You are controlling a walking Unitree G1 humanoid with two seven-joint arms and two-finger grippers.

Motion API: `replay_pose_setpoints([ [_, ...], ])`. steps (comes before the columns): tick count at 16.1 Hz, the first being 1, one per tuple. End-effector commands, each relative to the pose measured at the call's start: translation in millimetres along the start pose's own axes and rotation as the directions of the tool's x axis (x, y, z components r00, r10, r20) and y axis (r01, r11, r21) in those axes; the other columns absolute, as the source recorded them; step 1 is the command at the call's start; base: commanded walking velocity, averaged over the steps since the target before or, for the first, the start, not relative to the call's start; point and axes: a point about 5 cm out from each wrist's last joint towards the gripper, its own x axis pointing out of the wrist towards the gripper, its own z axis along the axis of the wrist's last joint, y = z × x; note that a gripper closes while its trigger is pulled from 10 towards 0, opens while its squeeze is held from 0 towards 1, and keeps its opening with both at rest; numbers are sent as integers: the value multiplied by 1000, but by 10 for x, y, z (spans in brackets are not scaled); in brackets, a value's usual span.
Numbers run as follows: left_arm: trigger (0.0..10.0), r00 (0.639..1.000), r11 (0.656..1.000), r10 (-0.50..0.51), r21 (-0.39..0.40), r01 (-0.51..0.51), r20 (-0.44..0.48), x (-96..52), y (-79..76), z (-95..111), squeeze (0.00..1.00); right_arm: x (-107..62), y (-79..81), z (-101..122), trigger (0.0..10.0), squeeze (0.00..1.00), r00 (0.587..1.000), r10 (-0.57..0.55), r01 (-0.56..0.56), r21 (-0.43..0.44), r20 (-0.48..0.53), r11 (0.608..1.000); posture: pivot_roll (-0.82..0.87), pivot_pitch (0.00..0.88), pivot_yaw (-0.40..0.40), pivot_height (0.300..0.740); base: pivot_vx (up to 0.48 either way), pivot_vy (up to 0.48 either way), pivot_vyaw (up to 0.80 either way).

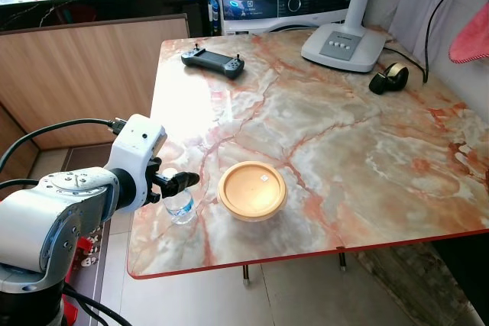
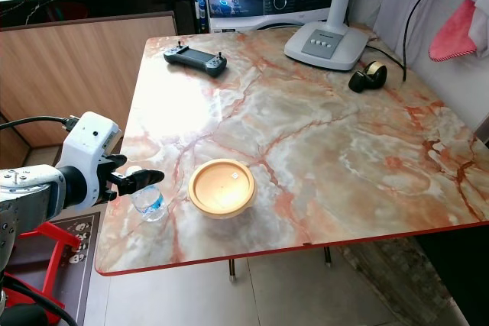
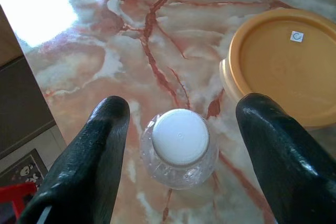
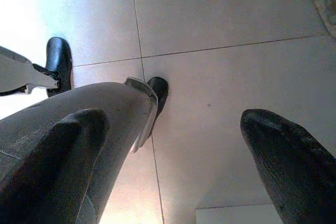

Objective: Restocking fridge

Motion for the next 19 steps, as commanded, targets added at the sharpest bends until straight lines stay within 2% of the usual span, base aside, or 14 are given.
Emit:
replay_pose_setpoints([
  [1, 10000, 1000, 1000, 6, -19, -6, -14, 35, -3, -57, 0, -18, -27, -42, 10000, 0, 1000, -1, 1, 3, -17, 1000, 177, 78, -15, 740, 0, 0, 0],
  [10, 10000, 999, 999, 36, -13, -36, -24, 37, 15, -96, 0, -22, -34, -43, 10000, 0, 1000, 5, -6, -6, -21, 1000, 180, 67, -16, 740, 0, 0, 0],
  [11, 8196, 999, 999, 37, -14, -37, -24, 37, 16, -98, 0, -23, -34, -43, 10000, 0, 1000, 6, -6, -6, -21, 1000, 180, 66, -17, 740, 0, 0, 0],
  [12, 5961, 999, 999, 36, -16, -36, -25, 37, 15, -102, 0, -23, -34, -45, 10000, 0, 1000, 7, -7, -6, -21, 1000, 178, 66, -17, 740, 0, 0, 0],
  [13, 2275, 999, 999, 35, -17, -36, -25, 39, 12, -109, 0, -23, -34, -46, 10000, 0, 1000, 7, -7, -6, -22, 1000, 178, 66, -17, 740, 0, 0, 0],
  [14, 353, 999, 999, 33, -20, -33, -25, 43, 7, -116, 0, -24, -36, -47, 10000, 0, 1000, 7, -7, -7, -22, 1000, 178, 65, -18, 740, 0, 0, 0],
  [15, 824, 999, 999, 38, -24, -38, -28, 48, 9, -127, 0, -25, -37, -47, 10000, 0, 1000, 7, -7, -7, -23, 1000, 175, 66, -19, 740, 0, 0, 0],
  [16, 824, 999, 999, 39, -26, -40, -29, 48, 9, -130, 0, -26, -38, -48, 10000, 0, 1000, 7, -7, -8, -23, 1000, 174, 68, -19, 740, 0, 0, 0],
  [17, 6980, 999, 999, 41, -27, -42, -30, 48, 8, -140, 0, -26, -38, -49, 10000, 0, 1000, 7, -8, -7, -22, 1000, 174, 68, -19, 740, 0, 0, 0],
  [18, 4824, 999, 999, 43, -28, -44, -30, 48, 6, -143, 0, -27, -41, -48, 10000, 0, 1000, 8, -8, -10, -23, 1000, 177, 71, -23, 740, 0, 0, 0],
  [19, 3804, 998, 999, 46, -28, -47, -30, 49, 9, -147, 0, -27, -41, -48, 10000, 0, 1000, 9, -9, -11, -24, 1000, 177, 71, -23, 740, 0, 0, 0],
])
